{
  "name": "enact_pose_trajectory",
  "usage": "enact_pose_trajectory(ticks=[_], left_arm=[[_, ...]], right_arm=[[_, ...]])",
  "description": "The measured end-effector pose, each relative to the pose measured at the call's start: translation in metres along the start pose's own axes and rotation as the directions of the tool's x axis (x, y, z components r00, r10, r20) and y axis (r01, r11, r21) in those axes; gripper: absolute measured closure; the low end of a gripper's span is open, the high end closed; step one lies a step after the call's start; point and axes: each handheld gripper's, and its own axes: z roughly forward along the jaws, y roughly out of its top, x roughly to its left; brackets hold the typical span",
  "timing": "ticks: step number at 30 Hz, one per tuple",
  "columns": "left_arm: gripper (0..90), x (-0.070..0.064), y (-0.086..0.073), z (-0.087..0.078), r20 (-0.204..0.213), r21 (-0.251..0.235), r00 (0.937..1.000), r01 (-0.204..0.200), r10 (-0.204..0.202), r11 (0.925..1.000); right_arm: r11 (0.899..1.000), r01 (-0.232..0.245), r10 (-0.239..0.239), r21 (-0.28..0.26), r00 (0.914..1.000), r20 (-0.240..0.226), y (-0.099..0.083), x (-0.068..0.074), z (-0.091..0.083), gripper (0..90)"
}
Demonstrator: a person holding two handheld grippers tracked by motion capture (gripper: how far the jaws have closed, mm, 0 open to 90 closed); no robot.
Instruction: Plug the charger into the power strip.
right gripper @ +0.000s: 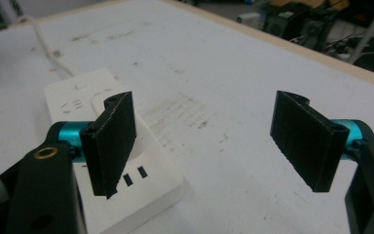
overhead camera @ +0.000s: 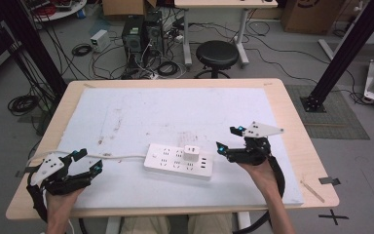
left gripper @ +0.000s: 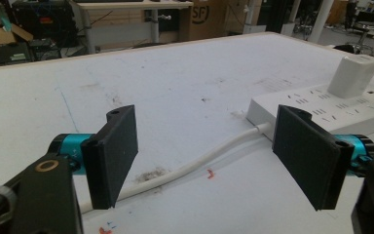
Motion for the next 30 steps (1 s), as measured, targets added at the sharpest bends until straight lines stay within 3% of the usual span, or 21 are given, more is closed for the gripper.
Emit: enact_pose_trajectory(ticks=[1, 4, 5, 8, 13, 20, 30], left_arm=[[24.4, 0.0, 0.0, 0.0, -0.005, 0.0, 1.0, 0.002, -0.002, 1.0], [24.4, 0.003, 0.001, 0.001, -0.022, 0.005, 0.9997, -0.005, 0.005, 1.0], [23.8, 0.003, 0.001, 0.001, -0.027, 0.005, 0.9996, -0.004, 0.004, 1.0], [23.5, 0.004, 0.002, 0.002, -0.046, 0.005, 0.9989, -0.006, 0.006, 1.0], [21.8, 0.006, 0.001, 0.004, -0.069, 0.012, 0.9976, -0.004, 0.005, 0.9999], [20.9, 0.007, 0.002, 0.003, -0.084, 0.015, 0.9964, -0.013, 0.014, 0.9998], [21.0, 0.007, 0.003, 0.002, -0.078, 0.01, 0.9968, -0.017, 0.018, 0.9998]], right_arm=[[0.998, -0.042, 0.043, -0.043, 0.9983, 0.04, -0.008, 0.0, -0.008, 23.0], [0.997, -0.049, 0.052, -0.057, 0.9972, 0.054, -0.011, -0.001, -0.01, 22.1], [0.995, -0.056, 0.065, -0.084, 0.992, 0.109, -0.02, 0.001, -0.016, 22.0], [0.993, -0.072, 0.084, -0.093, 0.9882, 0.128, -0.026, 0.002, -0.02, 21.9], [0.98, -0.124, 0.151, -0.155, 0.9727, 0.176, -0.046, 0.002, -0.031, 21.5], [0.967, -0.186, 0.216, -0.174, 0.96, 0.178, -0.061, -0.002, -0.034, 21.5], [0.967, -0.19, 0.218, -0.171, 0.961, 0.17, -0.063, -0.005, -0.035, 21.5]])
